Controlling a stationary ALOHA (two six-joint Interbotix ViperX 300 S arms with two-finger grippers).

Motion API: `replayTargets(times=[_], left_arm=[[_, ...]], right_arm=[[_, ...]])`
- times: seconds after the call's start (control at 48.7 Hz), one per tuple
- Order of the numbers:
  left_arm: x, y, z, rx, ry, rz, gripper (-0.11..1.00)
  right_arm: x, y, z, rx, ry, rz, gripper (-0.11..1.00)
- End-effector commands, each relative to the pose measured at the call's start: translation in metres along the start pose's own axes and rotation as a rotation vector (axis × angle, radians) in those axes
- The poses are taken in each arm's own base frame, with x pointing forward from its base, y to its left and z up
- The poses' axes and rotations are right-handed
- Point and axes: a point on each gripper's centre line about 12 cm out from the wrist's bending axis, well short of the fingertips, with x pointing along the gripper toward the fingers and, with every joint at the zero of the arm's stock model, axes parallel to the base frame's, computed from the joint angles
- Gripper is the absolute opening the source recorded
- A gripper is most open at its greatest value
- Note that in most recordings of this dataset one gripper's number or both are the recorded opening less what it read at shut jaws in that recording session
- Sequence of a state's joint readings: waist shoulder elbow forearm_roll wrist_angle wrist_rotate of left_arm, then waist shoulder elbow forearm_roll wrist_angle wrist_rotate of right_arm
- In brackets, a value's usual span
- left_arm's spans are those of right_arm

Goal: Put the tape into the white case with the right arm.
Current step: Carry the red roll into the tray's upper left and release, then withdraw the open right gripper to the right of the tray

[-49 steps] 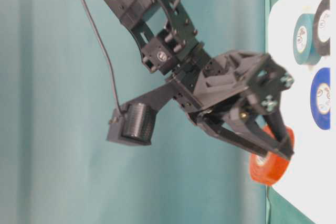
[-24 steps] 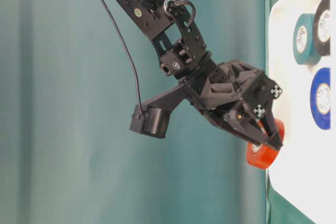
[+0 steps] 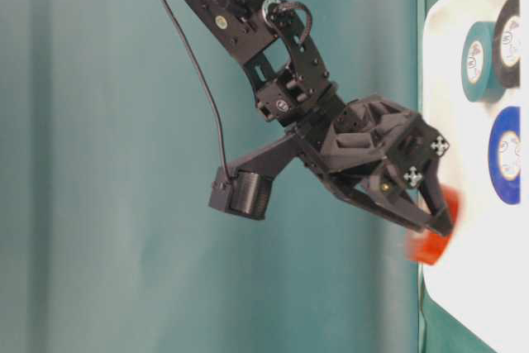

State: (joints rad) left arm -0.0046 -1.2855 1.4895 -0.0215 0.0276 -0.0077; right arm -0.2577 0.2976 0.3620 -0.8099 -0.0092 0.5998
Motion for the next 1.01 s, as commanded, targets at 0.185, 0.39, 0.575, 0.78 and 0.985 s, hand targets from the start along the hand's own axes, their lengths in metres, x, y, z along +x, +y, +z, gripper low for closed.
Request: replayTargets(times=[0.185, 0.39, 0.575, 0.78, 0.985], left_arm=[[0.001, 0.0, 0.005, -0.004, -0.014, 0.003, 0.0], [0.001, 0.0, 0.005, -0.003, -0.012, 0.001, 0.0], [0.001, 0.0, 0.005, -0.004, -0.012, 0.003, 0.0], [0.001, 0.0, 0.004, -0.004, -0.011, 0.003, 0.0], [0.001, 0.0, 0.005, -0.004, -0.012, 0.003, 0.0]], right_arm=[[-0.006, -0.003, 0.017, 0.0, -0.045, -0.007, 0.67], [-0.01, -0.004, 0.009, 0.002, -0.015, -0.018, 0.62], [-0.038, -0.008, -0.003, 0.005, 0.041, -0.062, 0.62], [-0.085, -0.003, -0.026, 0.005, 0.063, -0.066, 0.62], [-0.119, 0.009, -0.057, 0.009, 0.058, -0.024, 0.62]])
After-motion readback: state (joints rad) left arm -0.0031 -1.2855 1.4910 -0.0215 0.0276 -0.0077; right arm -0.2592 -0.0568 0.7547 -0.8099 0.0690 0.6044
